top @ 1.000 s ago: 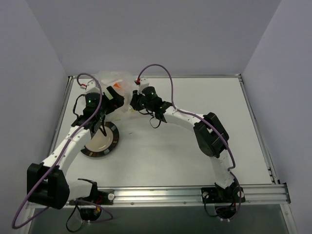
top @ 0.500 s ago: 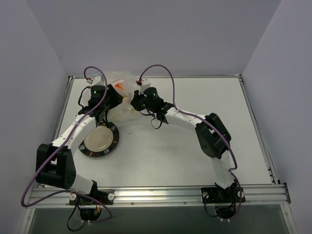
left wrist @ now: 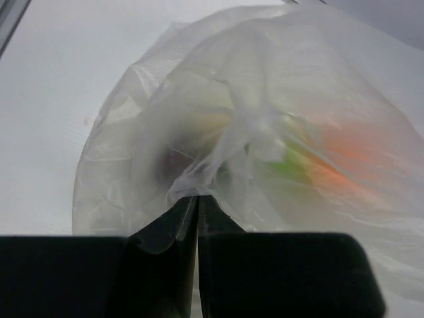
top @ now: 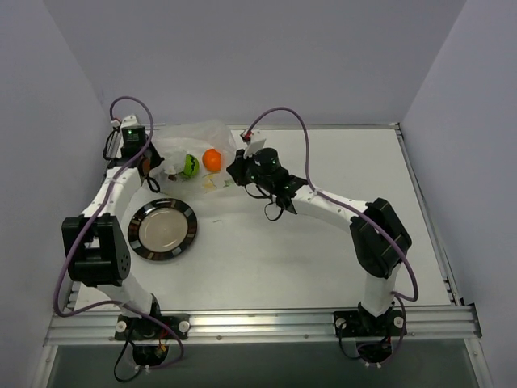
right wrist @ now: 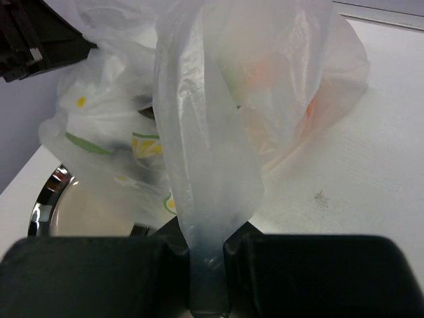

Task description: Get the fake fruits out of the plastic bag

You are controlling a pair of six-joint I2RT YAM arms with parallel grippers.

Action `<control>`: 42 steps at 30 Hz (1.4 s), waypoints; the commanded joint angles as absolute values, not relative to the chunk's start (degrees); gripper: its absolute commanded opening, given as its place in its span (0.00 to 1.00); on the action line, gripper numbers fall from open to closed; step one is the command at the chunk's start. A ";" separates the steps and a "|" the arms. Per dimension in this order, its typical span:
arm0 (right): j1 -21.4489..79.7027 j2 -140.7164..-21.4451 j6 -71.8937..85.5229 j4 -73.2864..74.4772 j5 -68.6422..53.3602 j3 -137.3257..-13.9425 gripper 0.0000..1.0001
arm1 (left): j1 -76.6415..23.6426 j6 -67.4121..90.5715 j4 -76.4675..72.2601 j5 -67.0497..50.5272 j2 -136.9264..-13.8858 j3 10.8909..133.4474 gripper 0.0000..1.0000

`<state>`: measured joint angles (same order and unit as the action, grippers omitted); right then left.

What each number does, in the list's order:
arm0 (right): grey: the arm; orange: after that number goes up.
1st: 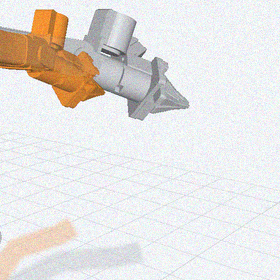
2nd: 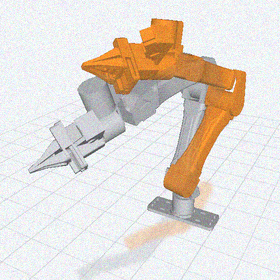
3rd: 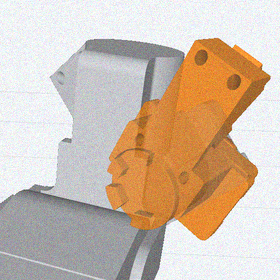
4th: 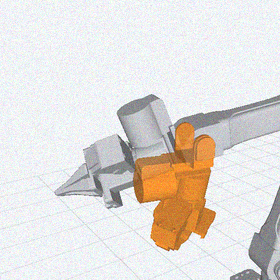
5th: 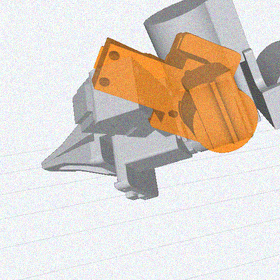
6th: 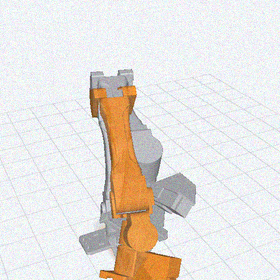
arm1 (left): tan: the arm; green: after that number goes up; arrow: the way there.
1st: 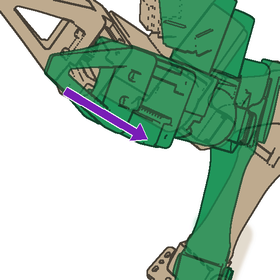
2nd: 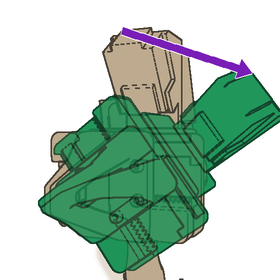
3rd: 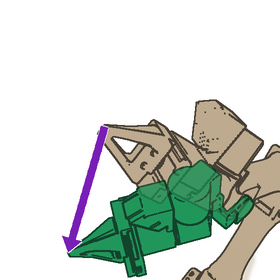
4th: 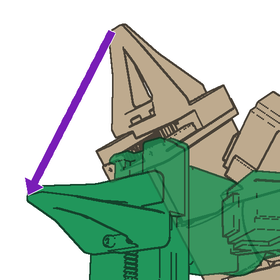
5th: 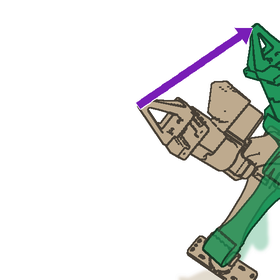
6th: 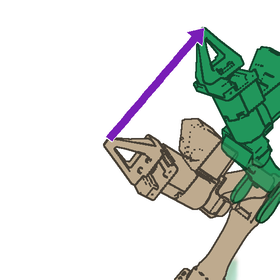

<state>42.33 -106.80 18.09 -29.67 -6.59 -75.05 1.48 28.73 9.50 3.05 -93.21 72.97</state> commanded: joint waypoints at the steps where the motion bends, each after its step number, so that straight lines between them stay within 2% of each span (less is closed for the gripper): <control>1: 41.92 -102.40 18.63 -34.45 -5.10 -71.90 0.00 | 3.95 23.29 11.16 -0.92 -93.42 80.41 0.02; 4: 42.01 -101.95 20.47 -37.08 -5.36 -68.91 0.00 | 6.59 23.03 9.05 -9.04 -96.94 82.96 0.02; 11: 43.24 -105.82 23.82 -40.33 -4.49 -64.87 0.00 | 7.29 22.93 13.36 3.67 -103.54 84.30 0.03; 14: 44.30 -107.22 24.61 -41.39 -4.22 -63.98 0.00 | 9.05 26.80 11.43 2.82 -102.31 80.61 0.02; 19: 44.91 -108.72 25.84 -41.57 -3.08 -65.56 0.00 | 9.23 33.55 7.04 -2.19 -91.60 73.75 0.03; 20: 44.91 -108.81 26.54 -41.40 -2.73 -66.18 0.00 | 9.23 34.36 6.60 -3.15 -88.01 71.39 0.24; 22: 44.91 -108.81 27.15 -41.31 -1.85 -66.71 0.00 | 9.23 35.42 8.86 -5.53 -84.74 70.32 0.54; 23: 44.91 -108.72 27.51 -41.22 -1.50 -66.88 0.00 | 9.14 35.25 10.01 -5.89 -81.16 69.18 0.74; 25: 44.91 -108.54 27.86 -41.31 -1.14 -66.80 0.00 | 9.14 34.81 13.07 -5.54 -77.28 67.33 0.80; 27: 44.91 -108.63 28.47 -41.48 -1.23 -66.97 0.00 | 9.14 34.54 14.93 -4.31 -70.78 64.01 0.80; 29: 44.91 -108.98 28.91 -41.49 -1.23 -67.15 0.00 | 8.44 35.06 17.13 -2.99 -64.47 61.27 0.71; 30: 44.91 -108.98 29.35 -41.57 -1.23 -67.32 0.00 | 7.31 35.16 17.31 -3.42 -62.51 58.30 0.51; 32: 44.91 -108.90 29.79 -41.49 -0.97 -67.59 0.00 | 3.54 35.16 19.06 -1.16 -58.91 56.87 0.38; 33: 44.91 -108.81 29.97 -41.31 -0.79 -67.76 0.00 | -2.49 34.98 19.77 0.16 -58.36 56.60 0.31; 36: 44.91 -108.02 30.15 -40.69 -0.44 -68.29 0.00 | -10.86 34.37 20.92 3.78 -60.02 57.39 0.24; 42: 44.83 -107.40 30.15 -39.64 -0.18 -68.55 0.00 | -15.73 33.49 16.44 4.40 -68.45 59.94 0.24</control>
<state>44.84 -109.40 29.80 -38.46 -1.96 -66.24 -15.27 34.48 17.69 2.42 -65.56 56.66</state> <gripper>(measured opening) 0.005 0.239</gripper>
